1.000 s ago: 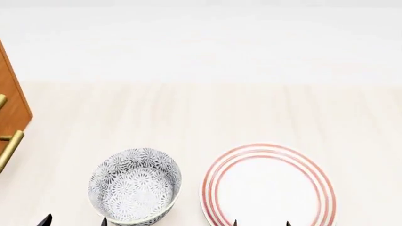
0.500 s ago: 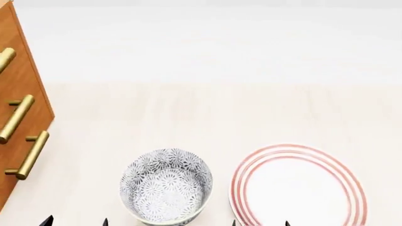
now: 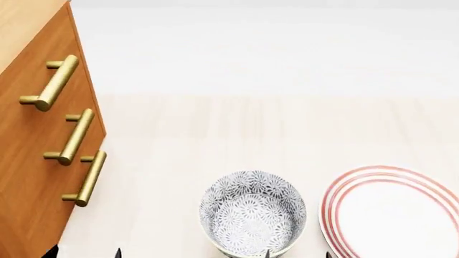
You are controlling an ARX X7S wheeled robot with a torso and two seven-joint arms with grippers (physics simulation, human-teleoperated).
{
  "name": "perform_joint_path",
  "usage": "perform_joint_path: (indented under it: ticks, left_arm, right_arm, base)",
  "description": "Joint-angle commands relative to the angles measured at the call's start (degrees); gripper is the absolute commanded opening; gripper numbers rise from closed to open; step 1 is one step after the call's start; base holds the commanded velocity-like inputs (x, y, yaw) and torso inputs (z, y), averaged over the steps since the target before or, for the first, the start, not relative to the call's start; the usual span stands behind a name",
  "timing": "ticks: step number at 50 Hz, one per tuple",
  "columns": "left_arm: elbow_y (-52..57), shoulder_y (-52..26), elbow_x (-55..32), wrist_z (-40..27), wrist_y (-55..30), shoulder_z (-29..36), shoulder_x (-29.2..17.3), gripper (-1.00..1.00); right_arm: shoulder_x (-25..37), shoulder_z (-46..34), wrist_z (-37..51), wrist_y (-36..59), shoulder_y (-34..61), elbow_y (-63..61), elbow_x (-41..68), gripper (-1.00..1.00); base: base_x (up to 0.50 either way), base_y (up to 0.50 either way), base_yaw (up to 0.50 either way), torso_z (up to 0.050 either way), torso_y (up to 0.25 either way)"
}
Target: Open the top drawer of the cabinet.
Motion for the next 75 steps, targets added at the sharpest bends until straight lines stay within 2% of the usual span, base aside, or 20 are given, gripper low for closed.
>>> perform_joint_path:
  ticks: [1,6,14,18,23,28,31,38,49,63,75]
  left_arm:
    - [0.62,-1.04,4.05,-0.86,-2.75,0.40,0.08,1.00]
    - [2.49,-4.52,12.07,-2.30,-10.04,5.24,-2.29,1.00]
    - [4.92,-10.58,21.03,0.02,-19.68,12.06,-5.50,1.00]
    - [4.53,-13.98,26.83,0.81,-22.43,16.16,-7.12,1.00]
    - [4.55,-17.33,29.25,1.34,-24.87,17.07,-7.41,1.00]
    - [4.79,-22.31,36.68,2.84,-29.14,21.49,-9.25,1.00]
    - [4.84,-22.32,36.67,2.84,-29.20,21.52,-9.25,1.00]
    - [5.64,-26.79,43.01,7.86,-34.40,26.79,-10.70,1.00]
    - [3.84,-30.89,46.73,8.02,-37.26,28.52,-9.34,1.00]
    - [4.55,-33.47,58.38,11.69,-43.11,35.55,-13.74,1.00]
    - [7.33,-34.97,60.86,15.05,-45.85,35.43,-16.26,1.00]
  right_arm:
    - [-0.70,0.89,-0.71,-0.09,0.15,0.34,-0.88,1.00]
    - [-0.60,0.69,-0.56,0.05,0.15,0.35,-0.72,1.00]
    - [-0.42,0.52,-0.35,0.18,0.07,0.35,-0.31,1.00]
    - [-0.28,0.39,-0.28,0.45,-0.05,0.12,-0.05,1.00]
    - [-0.16,0.22,-0.22,0.41,-0.05,0.16,0.13,1.00]
    - [-0.09,0.09,-0.23,0.43,0.00,0.40,0.46,1.00]
    - [-0.03,0.01,-0.15,0.41,0.01,0.40,0.53,1.00]
    - [0.10,-0.14,-0.04,0.54,-0.04,0.39,0.85,1.00]
    - [0.27,-0.20,0.40,0.63,0.40,0.65,1.24,1.00]
    - [0.49,-0.29,0.94,0.96,0.64,0.62,1.90,1.00]
    - [0.64,-0.67,1.10,0.60,0.66,1.07,2.13,1.00]
  base:
    - [0.00,0.00,0.00,0.000,0.000]
    - [0.00,0.00,0.00,0.000,0.000]
    - [0.00,0.00,0.00,0.000,0.000]
    - [0.00,0.00,0.00,0.000,0.000]
    - [0.00,0.00,0.00,0.000,0.000]
    - [0.00,0.00,0.00,0.000,0.000]
    - [0.00,0.00,0.00,0.000,0.000]
    - [0.00,0.00,0.00,0.000,0.000]
    - [0.00,0.00,0.00,0.000,0.000]
    - [0.00,0.00,0.00,0.000,0.000]
    - [0.00,0.00,0.00,0.000,0.000]
